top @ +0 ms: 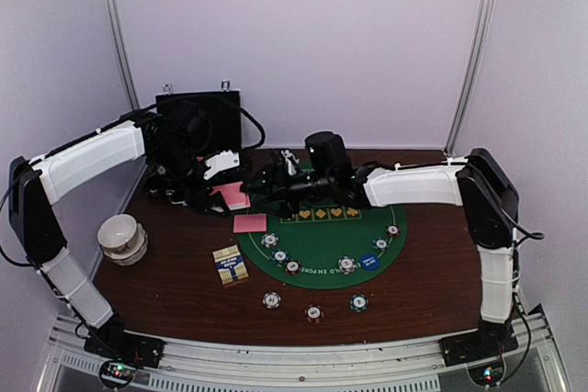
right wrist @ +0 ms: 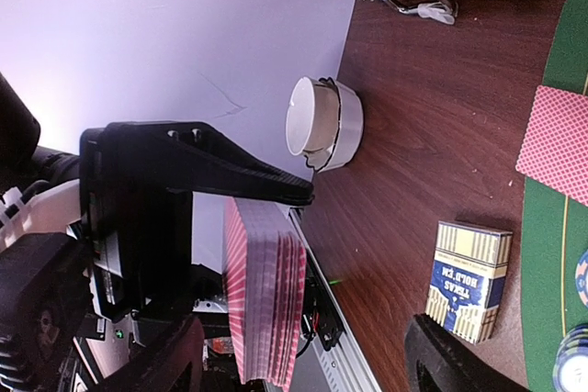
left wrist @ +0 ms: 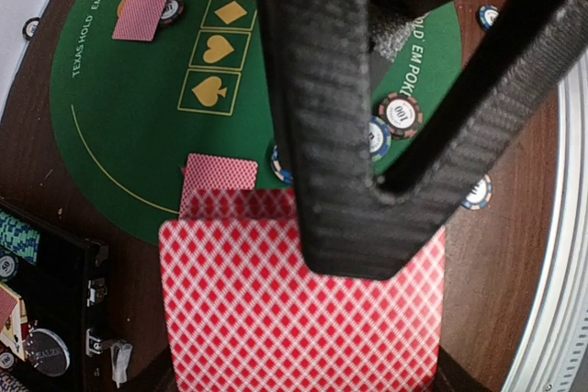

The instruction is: Distribute texas hold em gaming equipment

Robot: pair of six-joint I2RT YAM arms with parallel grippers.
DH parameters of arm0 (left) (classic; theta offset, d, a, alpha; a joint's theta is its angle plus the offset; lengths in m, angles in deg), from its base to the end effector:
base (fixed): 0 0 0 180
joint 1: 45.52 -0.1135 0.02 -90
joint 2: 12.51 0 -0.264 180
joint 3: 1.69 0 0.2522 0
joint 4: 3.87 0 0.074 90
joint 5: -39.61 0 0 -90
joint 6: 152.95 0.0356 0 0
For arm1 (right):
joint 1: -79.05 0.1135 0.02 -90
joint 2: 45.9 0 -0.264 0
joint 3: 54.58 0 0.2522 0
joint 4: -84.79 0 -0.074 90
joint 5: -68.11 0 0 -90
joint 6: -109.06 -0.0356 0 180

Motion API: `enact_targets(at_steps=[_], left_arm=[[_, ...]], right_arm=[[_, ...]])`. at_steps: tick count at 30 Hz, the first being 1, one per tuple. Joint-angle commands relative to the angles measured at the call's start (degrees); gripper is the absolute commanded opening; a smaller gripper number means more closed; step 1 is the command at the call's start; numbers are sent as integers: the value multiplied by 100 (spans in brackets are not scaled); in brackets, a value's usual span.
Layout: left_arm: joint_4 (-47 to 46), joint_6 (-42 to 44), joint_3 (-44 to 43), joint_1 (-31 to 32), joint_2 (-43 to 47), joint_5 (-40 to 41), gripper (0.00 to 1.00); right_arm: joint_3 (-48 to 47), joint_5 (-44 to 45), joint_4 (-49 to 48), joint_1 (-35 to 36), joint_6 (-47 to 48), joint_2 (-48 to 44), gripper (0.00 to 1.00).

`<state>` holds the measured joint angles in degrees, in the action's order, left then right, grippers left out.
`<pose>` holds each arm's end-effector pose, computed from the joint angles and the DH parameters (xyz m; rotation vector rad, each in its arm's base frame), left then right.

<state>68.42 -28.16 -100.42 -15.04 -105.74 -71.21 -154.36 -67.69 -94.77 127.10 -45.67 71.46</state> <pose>0.2764 -0.1774 0.3027 1.5343 2.2080 -0.4725 0.2990 0.3709 0.2412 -0.3625 2.3650 1.9184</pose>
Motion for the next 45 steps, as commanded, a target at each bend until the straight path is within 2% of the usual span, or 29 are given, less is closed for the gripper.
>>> enact_targets(at_steps=[1,11,21,35,45], left_arm=[[-24,-44,-182,-25,131,-177,0],[16,-49,-169,-25,130,-184,0],[14,-26,-171,-25,138,-189,0],[28,-7,-169,-25,182,-219,0],[28,-8,-160,-25,179,-219,0]], right_arm=[[-187,-147,-513,84,-267,168,78],[-608,-339,-898,252,-645,644,78],[-824,-347,-744,246,-708,954,71],[-440,-98,186,-13,-42,535,61],[-268,-131,294,-111,84,315,58]])
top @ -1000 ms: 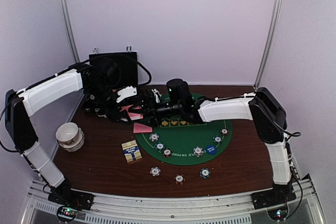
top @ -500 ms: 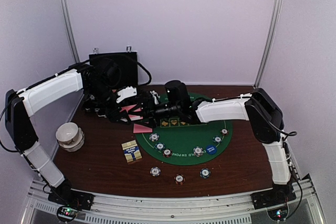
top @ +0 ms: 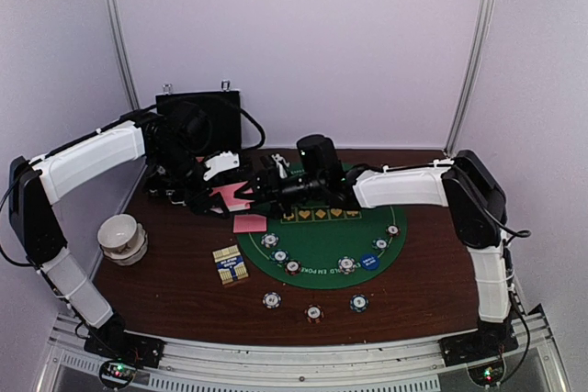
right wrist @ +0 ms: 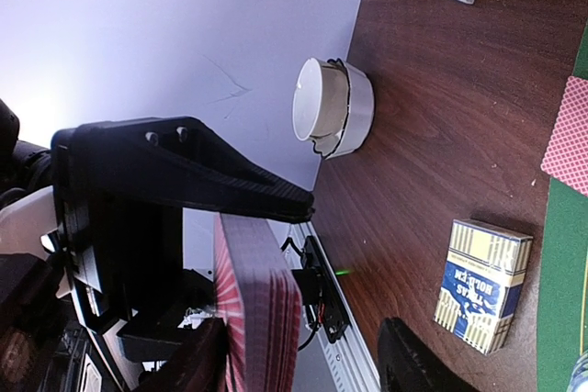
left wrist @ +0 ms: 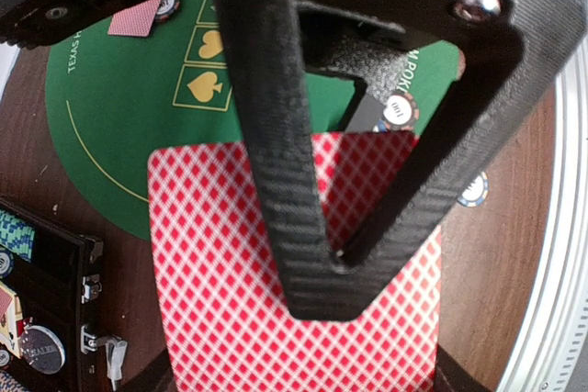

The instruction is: Distribute texas hold em gaming equipment

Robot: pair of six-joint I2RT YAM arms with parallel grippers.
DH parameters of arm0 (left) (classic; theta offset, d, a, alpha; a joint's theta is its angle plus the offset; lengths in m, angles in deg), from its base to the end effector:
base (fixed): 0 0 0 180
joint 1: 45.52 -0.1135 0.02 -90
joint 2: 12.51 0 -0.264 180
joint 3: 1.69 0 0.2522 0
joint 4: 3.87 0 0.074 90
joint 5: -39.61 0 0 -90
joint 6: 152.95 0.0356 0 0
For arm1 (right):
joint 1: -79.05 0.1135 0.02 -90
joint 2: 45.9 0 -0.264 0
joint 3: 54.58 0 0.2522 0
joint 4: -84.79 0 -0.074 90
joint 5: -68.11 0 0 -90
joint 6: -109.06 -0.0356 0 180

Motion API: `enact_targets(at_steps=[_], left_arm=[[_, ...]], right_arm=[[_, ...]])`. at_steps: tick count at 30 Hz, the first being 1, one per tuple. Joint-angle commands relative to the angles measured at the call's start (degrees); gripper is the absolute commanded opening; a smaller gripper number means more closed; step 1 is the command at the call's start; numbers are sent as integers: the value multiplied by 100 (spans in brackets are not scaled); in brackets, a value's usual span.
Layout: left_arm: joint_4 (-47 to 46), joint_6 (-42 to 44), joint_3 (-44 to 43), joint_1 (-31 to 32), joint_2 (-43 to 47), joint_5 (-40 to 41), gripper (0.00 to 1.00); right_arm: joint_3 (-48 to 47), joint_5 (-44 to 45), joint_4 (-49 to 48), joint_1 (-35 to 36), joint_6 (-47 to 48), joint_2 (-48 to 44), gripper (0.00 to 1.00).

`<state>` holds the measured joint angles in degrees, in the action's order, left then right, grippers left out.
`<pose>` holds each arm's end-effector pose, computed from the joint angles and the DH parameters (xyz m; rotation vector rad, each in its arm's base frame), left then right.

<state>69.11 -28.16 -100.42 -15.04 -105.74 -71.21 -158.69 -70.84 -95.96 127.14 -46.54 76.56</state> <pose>0.2754 -0.1768 0.3022 1.5384 2.2192 -0.4752 0.3099 0.3855 0.2274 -0.4049 2.3762 1.9706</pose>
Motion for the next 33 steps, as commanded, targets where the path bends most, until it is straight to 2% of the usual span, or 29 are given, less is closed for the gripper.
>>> enact_targets(at_steps=[1,10,18,25,33], left_arm=[[-42,-7,-160,-25,175,-220,0],[-38,-7,-150,-25,191,-206,0],[-38,6,-133,-25,148,-212,0],[-42,11,-160,-25,126,-189,0],[-36,17,-178,-25,103,-136,0]], right_arm=[[145,173,413,-112,171,-206,58],[135,166,744,-224,365,-437,52],[340,8,-84,-224,-194,-679,50],[275,-93,-290,-155,-390,-746,42],[446,-187,-456,-90,-564,-691,25]])
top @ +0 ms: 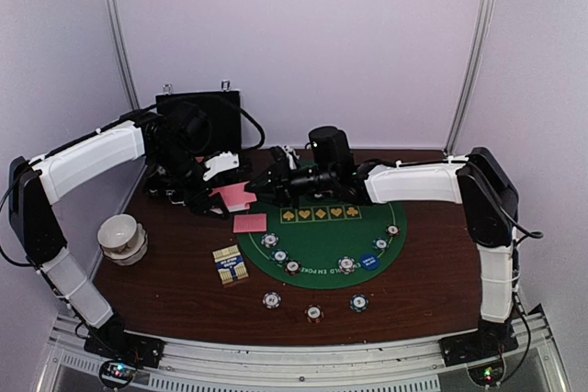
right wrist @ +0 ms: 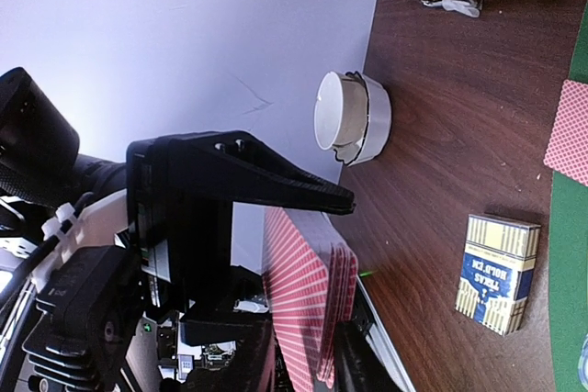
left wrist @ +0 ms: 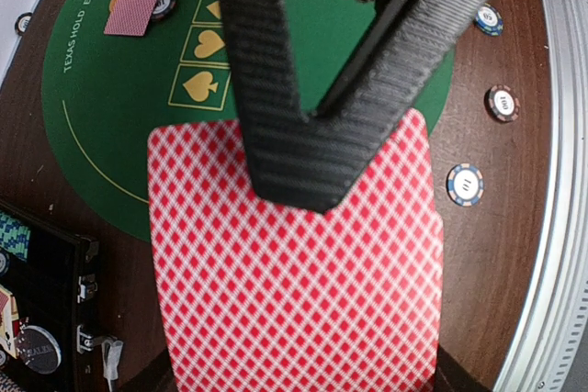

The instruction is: Distribute texas hold em gaming equipment

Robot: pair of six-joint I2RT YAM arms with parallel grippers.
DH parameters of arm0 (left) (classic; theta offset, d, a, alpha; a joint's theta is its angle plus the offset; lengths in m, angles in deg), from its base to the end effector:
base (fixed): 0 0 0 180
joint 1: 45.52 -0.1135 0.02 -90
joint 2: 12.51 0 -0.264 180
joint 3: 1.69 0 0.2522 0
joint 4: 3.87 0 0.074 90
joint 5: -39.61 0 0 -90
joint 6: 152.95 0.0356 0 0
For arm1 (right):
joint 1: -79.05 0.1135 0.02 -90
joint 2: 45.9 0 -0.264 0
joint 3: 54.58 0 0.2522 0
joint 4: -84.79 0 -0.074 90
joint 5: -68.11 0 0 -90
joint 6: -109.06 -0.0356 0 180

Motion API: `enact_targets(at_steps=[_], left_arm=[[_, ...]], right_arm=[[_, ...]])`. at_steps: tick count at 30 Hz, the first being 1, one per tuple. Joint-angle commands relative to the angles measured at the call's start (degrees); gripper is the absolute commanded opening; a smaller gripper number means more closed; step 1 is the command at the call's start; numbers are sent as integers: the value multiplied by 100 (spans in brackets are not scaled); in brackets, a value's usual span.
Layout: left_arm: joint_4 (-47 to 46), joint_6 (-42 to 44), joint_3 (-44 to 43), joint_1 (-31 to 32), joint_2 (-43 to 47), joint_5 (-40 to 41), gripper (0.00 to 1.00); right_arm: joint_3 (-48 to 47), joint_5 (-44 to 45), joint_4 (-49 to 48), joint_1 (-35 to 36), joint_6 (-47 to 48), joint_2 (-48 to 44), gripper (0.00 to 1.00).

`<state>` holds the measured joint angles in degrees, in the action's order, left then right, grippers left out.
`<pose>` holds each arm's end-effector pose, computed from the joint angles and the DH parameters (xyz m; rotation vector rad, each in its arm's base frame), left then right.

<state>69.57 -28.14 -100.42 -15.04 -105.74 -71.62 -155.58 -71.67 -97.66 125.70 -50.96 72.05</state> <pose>0.2746 -0.1766 0.3019 1.5420 2.2239 -0.4866 0.3090 0.3669 0.2489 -0.3346 2.3581 2.0231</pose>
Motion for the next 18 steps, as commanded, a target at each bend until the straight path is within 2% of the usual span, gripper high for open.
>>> enact_targets(at_steps=[1,8,15,18], left_arm=[[-87,23,-178,-25,103,-82,0],[-88,57,-180,-25,95,-33,0],[-84,71,-142,-25,116,38,0],[-88,87,-126,-25,130,49,0]], right_arm=[[175,-110,-344,54,-163,-246,23],[357,-236,-814,50,-512,-307,16],[515,-235,-802,-58,-485,-489,2],[607,-225,-705,-146,-414,-604,0]])
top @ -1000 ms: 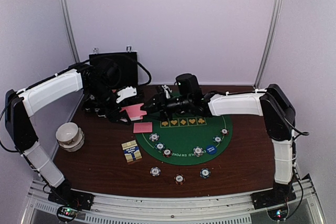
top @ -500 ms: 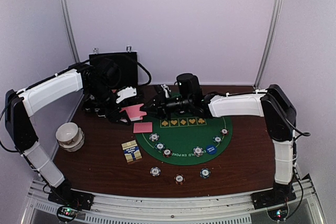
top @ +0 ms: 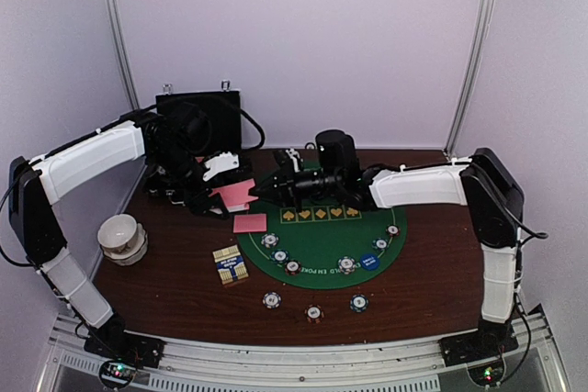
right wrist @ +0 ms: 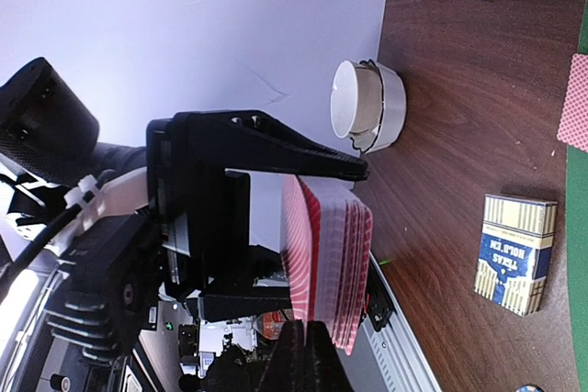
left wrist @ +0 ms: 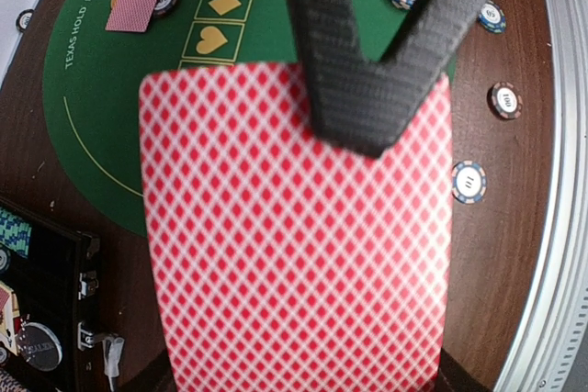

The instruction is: Distribute texas hold em gaming equipment

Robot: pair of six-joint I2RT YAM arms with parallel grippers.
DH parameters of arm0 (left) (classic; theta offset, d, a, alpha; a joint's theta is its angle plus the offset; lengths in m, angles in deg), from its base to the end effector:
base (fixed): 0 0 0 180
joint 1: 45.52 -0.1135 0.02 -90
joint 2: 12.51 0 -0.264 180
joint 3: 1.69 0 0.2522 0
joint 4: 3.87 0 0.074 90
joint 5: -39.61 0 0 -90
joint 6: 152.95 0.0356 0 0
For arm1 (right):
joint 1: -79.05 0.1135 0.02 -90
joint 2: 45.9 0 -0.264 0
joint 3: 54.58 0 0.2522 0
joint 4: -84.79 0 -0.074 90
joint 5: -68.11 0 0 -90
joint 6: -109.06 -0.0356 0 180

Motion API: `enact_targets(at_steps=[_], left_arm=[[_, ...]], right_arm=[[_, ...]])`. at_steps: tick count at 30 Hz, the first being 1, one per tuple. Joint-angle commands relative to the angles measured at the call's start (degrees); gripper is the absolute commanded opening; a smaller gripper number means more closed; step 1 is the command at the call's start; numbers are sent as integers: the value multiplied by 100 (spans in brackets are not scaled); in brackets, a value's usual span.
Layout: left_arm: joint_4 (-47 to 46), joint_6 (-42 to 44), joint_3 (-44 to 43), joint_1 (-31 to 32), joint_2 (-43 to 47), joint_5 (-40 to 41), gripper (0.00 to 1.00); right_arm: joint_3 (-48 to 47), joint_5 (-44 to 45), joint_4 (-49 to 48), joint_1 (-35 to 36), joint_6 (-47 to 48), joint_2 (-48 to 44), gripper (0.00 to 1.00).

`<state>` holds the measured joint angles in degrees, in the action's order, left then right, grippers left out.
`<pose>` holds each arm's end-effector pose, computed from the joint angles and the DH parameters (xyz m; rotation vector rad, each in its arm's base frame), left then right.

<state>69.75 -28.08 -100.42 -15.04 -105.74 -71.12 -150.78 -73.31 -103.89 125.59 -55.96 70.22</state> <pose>0.2745 -0.1762 0.3017 1.5434 2.2290 -0.4752 0.3015 0.3586 0.2459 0.2974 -2.3134 -2.0638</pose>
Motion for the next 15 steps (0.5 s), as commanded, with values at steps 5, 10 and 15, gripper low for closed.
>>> enact_targets(at_steps=[5,10,15], left_arm=[[-101,80,-127,-25,130,2,0],[-76,95,-117,-27,140,31,0],[-69,106,-83,-25,164,46,0]], right_arm=[[302,-102,-72,-259,112,-560,0],[622,-238,208,-526,322,-856,0],[1185,-464,931,-1081,1005,-1374,0]])
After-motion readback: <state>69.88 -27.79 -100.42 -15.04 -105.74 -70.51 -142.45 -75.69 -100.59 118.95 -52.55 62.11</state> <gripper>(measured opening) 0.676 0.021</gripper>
